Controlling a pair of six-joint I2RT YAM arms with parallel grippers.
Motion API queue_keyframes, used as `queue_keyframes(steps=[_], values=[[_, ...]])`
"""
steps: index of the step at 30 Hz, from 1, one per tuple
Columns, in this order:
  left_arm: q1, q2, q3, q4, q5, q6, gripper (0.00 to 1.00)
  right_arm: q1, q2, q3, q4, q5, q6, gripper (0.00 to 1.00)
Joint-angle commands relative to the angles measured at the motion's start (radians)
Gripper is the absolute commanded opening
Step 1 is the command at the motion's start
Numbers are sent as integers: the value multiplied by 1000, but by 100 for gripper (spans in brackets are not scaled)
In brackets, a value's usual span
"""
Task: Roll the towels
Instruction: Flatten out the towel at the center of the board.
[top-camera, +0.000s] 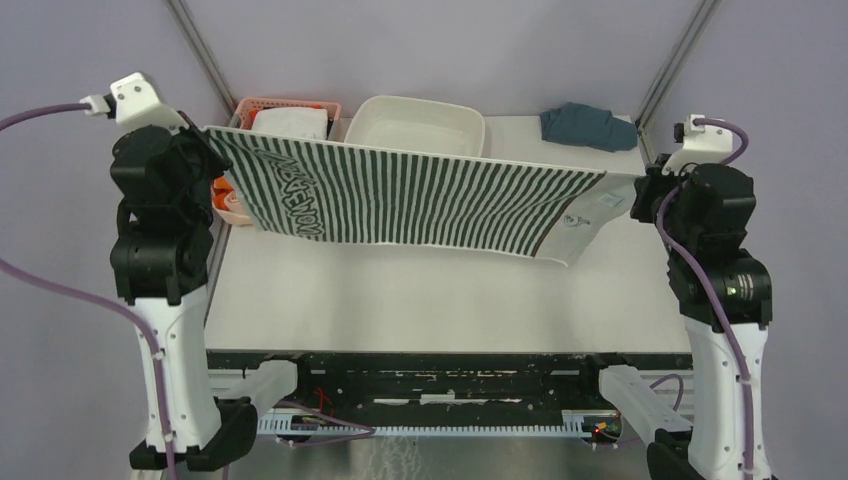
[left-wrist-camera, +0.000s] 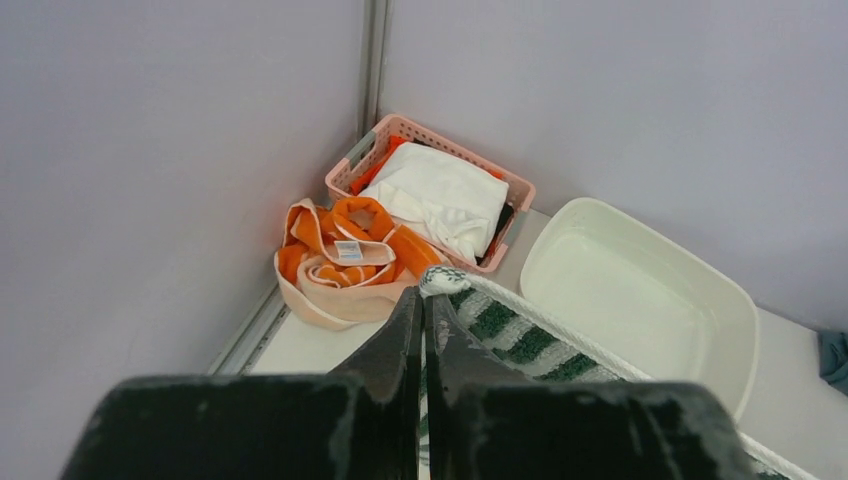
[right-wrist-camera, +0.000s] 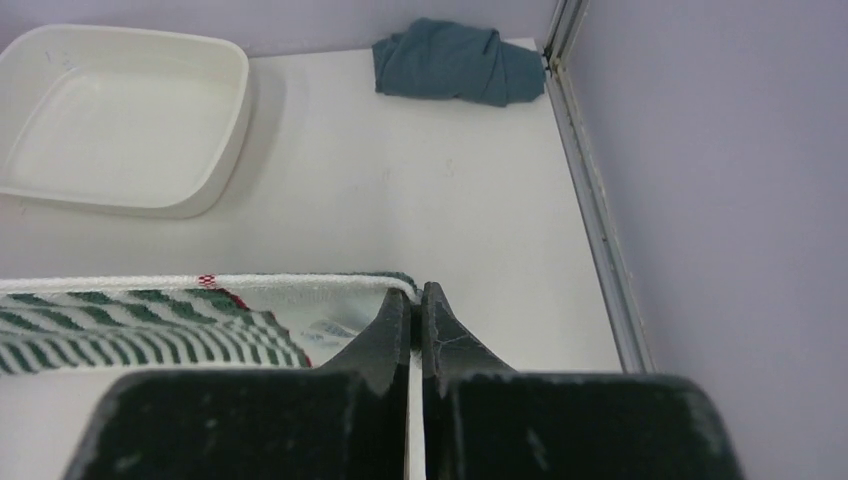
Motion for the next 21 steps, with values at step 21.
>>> queue_keyframes(steps=[21], values=[[-27,334,-663,551,172,-55,3,13,493,-297,591,242,-157,1]])
